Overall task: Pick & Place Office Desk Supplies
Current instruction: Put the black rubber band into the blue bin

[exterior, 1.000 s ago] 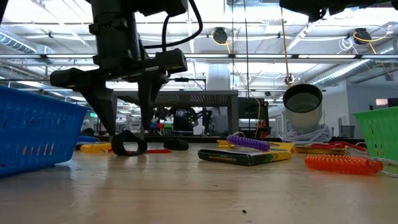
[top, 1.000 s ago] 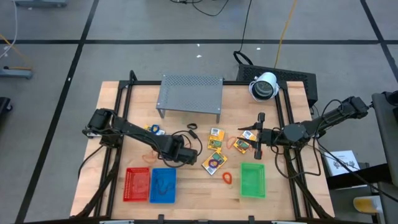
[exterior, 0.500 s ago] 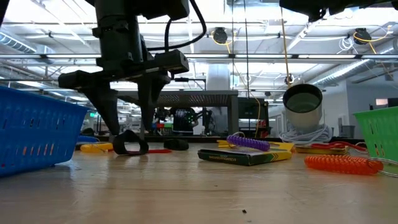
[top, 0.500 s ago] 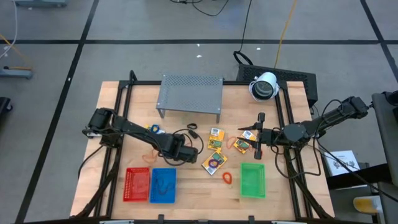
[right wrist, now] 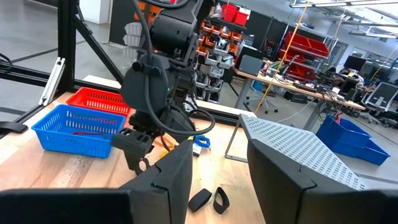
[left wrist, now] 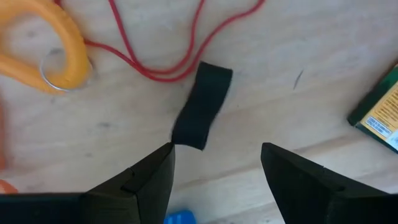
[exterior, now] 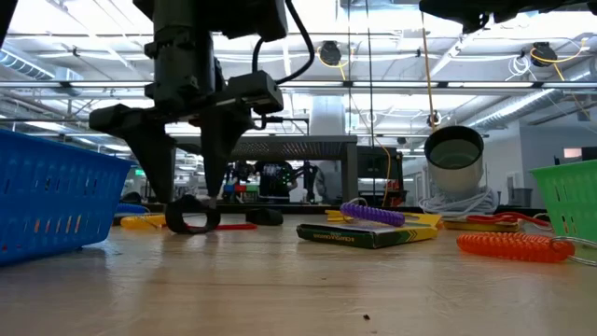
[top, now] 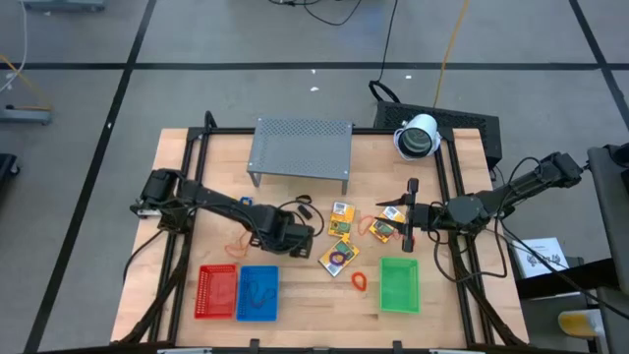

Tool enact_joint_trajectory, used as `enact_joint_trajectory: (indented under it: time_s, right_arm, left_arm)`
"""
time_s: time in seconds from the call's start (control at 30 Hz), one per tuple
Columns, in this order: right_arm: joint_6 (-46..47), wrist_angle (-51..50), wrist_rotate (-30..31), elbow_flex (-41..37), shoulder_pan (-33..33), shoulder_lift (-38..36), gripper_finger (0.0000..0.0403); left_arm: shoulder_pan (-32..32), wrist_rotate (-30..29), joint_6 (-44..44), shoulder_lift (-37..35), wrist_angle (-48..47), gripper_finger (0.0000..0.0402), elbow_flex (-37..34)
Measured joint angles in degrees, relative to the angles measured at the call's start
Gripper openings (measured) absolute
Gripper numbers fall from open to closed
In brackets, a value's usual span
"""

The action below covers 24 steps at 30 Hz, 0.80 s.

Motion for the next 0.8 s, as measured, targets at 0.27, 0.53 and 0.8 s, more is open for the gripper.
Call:
enact_joint_trajectory:
  time_s: [0.27,0.53,0.8]
  right_arm:
    - [0.0,0.0,0.0,0.0,0.0,0.0,0.0146]
    - [0.0,0.02,0.02,0.0,0.0,0.0,0.0146]
    - [0.02,0.02,0.02,0.0,0.0,0.0,0.0146]
  left_arm:
    - [0.62,-0.24,2.34,0.0,-3.7,0.0246,0.0]
    - [0.55,-2.34,3.89,-0.02,-3.36,0.0246,0.0]
    - [0.55,-2.24,4.89,-0.02,-3.26,0.0246,0.0]
